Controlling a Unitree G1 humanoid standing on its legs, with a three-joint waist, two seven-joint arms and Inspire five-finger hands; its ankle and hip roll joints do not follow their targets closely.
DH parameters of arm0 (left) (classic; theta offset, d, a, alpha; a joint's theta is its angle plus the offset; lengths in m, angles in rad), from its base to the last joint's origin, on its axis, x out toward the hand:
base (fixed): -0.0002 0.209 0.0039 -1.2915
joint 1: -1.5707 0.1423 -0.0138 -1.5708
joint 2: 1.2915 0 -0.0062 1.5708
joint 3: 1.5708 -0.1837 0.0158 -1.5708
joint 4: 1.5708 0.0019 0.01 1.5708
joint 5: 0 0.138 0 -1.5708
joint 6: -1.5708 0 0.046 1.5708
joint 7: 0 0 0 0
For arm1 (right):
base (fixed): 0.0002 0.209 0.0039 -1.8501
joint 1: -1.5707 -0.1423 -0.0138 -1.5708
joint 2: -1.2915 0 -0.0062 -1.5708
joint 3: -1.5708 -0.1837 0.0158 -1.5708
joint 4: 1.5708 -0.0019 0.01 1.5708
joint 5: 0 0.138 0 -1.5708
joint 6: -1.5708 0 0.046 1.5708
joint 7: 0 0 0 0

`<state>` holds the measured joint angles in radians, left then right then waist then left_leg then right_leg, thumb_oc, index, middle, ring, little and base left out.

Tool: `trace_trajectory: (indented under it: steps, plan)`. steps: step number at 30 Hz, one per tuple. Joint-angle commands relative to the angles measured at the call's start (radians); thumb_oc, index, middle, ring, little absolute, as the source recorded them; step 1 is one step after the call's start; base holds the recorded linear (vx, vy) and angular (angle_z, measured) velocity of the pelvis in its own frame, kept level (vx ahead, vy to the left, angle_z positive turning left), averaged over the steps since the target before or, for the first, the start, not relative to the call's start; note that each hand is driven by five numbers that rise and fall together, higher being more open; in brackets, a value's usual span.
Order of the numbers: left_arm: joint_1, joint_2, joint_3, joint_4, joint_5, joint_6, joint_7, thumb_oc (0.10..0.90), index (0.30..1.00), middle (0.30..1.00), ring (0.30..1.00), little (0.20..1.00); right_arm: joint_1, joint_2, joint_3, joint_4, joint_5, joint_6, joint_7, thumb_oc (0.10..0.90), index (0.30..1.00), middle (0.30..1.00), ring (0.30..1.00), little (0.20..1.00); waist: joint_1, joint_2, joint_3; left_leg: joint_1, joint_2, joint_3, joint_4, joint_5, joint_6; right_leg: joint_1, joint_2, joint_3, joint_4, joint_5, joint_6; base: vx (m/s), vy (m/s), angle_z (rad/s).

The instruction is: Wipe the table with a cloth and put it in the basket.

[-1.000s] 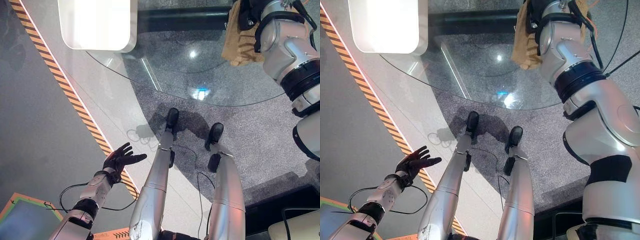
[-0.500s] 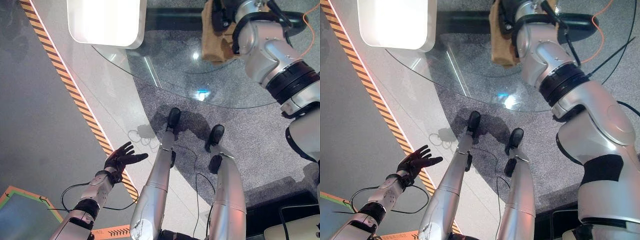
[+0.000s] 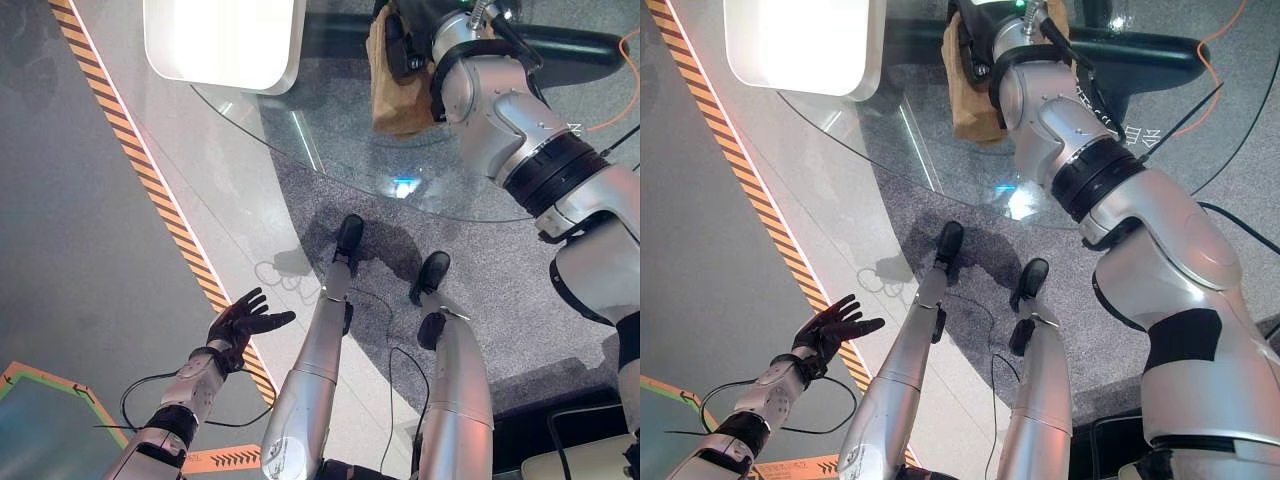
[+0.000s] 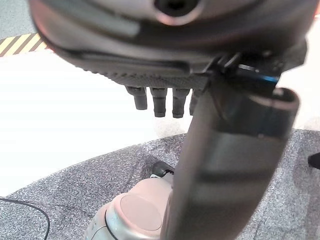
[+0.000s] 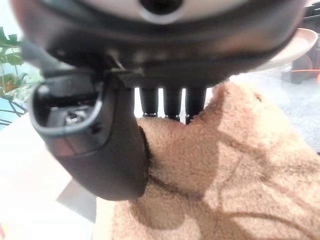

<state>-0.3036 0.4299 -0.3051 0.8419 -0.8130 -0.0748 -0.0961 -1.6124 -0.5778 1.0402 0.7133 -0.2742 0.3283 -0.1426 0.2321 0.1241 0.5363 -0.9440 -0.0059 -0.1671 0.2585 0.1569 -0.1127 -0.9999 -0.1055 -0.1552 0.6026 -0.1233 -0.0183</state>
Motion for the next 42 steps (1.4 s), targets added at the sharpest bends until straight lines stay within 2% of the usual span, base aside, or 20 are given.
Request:
trace_trajectory:
  steps: [1, 8, 15, 20, 26, 35, 42]
  plan:
    - [0.080, 0.008, -0.018, 0.027, 0.018, -0.021, 0.007, 0.800, 0.900, 0.900, 0.900, 0.900, -0.057, 0.050, -0.032, -0.137, -0.056, -0.046, -0.057, 0.100, 0.300, 0.300, 0.300, 0.200, 0.006, 0.014, -0.016, 0.026, -0.082, 0.046, 0.070, -0.102, 0.100, 0.085, 0.003, -0.031, -0.181, 0.079, 0.066, 0.00, 0.000, 0.00]
    - [0.082, 0.012, -0.014, 0.034, 0.023, -0.026, -0.001, 0.800, 0.900, 0.900, 0.900, 0.900, -0.051, 0.054, -0.035, -0.131, -0.059, -0.044, -0.044, 0.100, 0.300, 0.300, 0.300, 0.200, 0.008, 0.011, -0.016, 0.023, -0.081, 0.044, 0.073, -0.102, 0.099, 0.086, 0.001, -0.032, -0.180, 0.080, 0.069, 0.00, 0.000, 0.00]
    - [0.063, 0.024, -0.017, 0.042, 0.014, -0.013, -0.007, 0.800, 0.900, 0.900, 0.900, 0.900, -0.057, 0.045, -0.011, -0.101, -0.074, 0.048, -0.035, 0.100, 0.300, 0.300, 0.300, 0.200, 0.006, 0.007, -0.016, 0.023, -0.077, 0.047, 0.070, -0.101, 0.098, 0.088, -0.001, -0.034, -0.183, 0.082, 0.072, 0.00, 0.000, 0.00]
    - [0.064, 0.029, -0.028, 0.039, 0.007, -0.017, 0.000, 0.800, 0.900, 0.900, 0.900, 0.900, -0.092, 0.017, 0.022, 0.034, -0.043, 0.087, -0.086, 0.100, 0.300, 0.300, 0.300, 0.200, 0.012, 0.007, -0.016, 0.017, -0.078, 0.043, 0.075, -0.106, 0.097, 0.087, -0.004, -0.038, -0.183, 0.082, 0.071, 0.00, 0.000, 0.00]
    - [0.070, 0.041, -0.044, 0.032, -0.009, -0.026, 0.007, 0.800, 0.900, 0.900, 0.900, 0.900, -0.138, -0.038, 0.051, 0.206, 0.043, 0.074, -0.196, 0.100, 0.300, 0.300, 0.300, 0.200, 0.017, 0.007, -0.016, 0.006, -0.078, 0.036, 0.086, -0.112, 0.097, 0.079, -0.011, -0.043, -0.177, 0.085, 0.072, 0.00, 0.000, 0.00]
    - [0.081, 0.063, -0.062, 0.017, -0.048, -0.030, 0.015, 0.800, 0.900, 0.900, 0.900, 0.900, -0.181, -0.133, 0.058, 0.371, 0.041, 0.081, -0.298, 0.100, 0.300, 0.300, 0.300, 0.200, 0.010, 0.012, -0.016, -0.003, -0.081, 0.036, 0.094, -0.116, 0.102, 0.069, -0.015, -0.041, -0.173, 0.088, 0.072, 0.00, 0.012, 0.07]
    - [0.082, 0.083, -0.062, 0.012, -0.068, -0.020, 0.003, 0.800, 0.900, 0.900, 0.900, 0.900, -0.197, -0.205, 0.085, 0.446, 0.018, 0.109, -0.314, 0.100, 0.300, 0.300, 0.300, 0.200, 0.000, 0.012, -0.016, -0.003, -0.079, 0.042, 0.094, -0.117, 0.105, 0.066, -0.015, -0.038, -0.174, 0.091, 0.072, 0.00, 0.005, 0.02]
